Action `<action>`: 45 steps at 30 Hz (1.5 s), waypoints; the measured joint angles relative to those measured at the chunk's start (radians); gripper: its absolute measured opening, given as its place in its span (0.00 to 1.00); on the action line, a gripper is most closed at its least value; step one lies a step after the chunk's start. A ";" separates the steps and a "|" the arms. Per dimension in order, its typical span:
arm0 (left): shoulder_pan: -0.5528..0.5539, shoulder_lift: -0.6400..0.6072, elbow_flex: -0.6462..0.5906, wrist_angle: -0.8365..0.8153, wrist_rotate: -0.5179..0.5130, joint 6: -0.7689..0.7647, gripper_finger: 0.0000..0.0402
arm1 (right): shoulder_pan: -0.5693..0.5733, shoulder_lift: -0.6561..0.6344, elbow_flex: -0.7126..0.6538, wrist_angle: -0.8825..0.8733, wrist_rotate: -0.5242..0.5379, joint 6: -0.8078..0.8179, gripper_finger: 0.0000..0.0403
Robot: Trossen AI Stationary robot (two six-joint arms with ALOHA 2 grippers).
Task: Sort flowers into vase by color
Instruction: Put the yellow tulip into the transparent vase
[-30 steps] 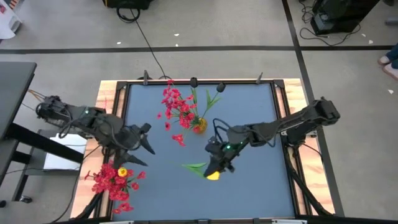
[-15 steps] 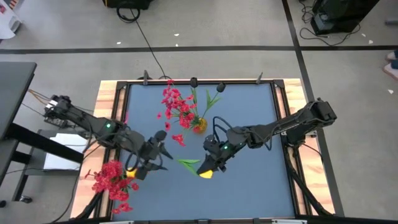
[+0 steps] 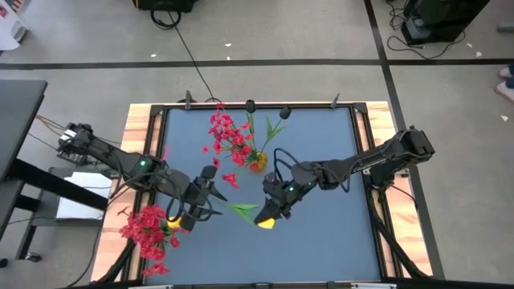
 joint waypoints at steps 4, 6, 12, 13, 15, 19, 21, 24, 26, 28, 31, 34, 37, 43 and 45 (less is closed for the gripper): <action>0.006 0.006 0.000 0.000 -0.001 0.008 0.41 | -0.006 0.000 0.000 0.000 -0.009 -0.006 0.10; 0.006 0.004 0.000 0.006 -0.006 0.013 0.34 | -0.008 0.000 0.000 0.000 -0.009 -0.007 0.10; 0.007 0.004 0.000 0.006 -0.007 0.042 0.11 | -0.013 0.000 0.000 0.000 -0.009 -0.015 0.10; 0.007 0.004 0.000 0.006 -0.007 0.045 0.07 | -0.013 0.000 0.000 0.000 -0.009 -0.017 0.10; 0.007 0.004 0.000 0.006 -0.007 0.045 0.03 | -0.014 0.000 0.000 0.000 -0.008 -0.030 0.10; 0.007 0.004 0.000 -0.005 -0.020 0.047 0.02 | -0.014 0.000 0.000 0.041 0.033 -0.093 0.13; 0.007 0.004 0.000 -0.011 -0.027 0.054 0.02 | -0.014 -0.002 0.000 0.065 0.070 -0.142 0.16; 0.007 -0.017 0.000 -0.021 -0.026 0.062 0.01 | -0.011 -0.002 0.000 0.074 0.095 -0.212 0.23; 0.007 -0.048 0.000 -0.022 -0.026 0.067 0.01 | -0.005 -0.002 0.000 0.069 0.102 -0.262 0.28; 0.007 -0.089 0.000 -0.021 -0.026 0.072 0.01 | -0.003 -0.002 0.000 0.069 0.107 -0.316 0.34; 0.007 -0.172 -0.001 -0.023 -0.026 0.073 0.00 | -0.004 -0.004 0.000 0.069 0.134 -0.348 0.41; 0.021 -0.263 -0.001 -0.015 -0.026 0.091 0.00 | -0.006 -0.006 0.001 0.073 0.174 -0.372 0.45; 0.041 -0.359 -0.001 0.030 -0.027 0.099 0.00 | -0.012 -0.006 0.001 0.065 0.174 -0.390 0.46; 0.050 -0.538 0.000 0.124 -0.030 0.124 0.00 | -0.020 -0.006 0.001 0.045 0.175 -0.400 0.45; 0.050 -0.596 -0.007 0.133 -0.014 0.120 0.00 | -0.020 -0.006 0.001 0.026 0.176 -0.396 0.45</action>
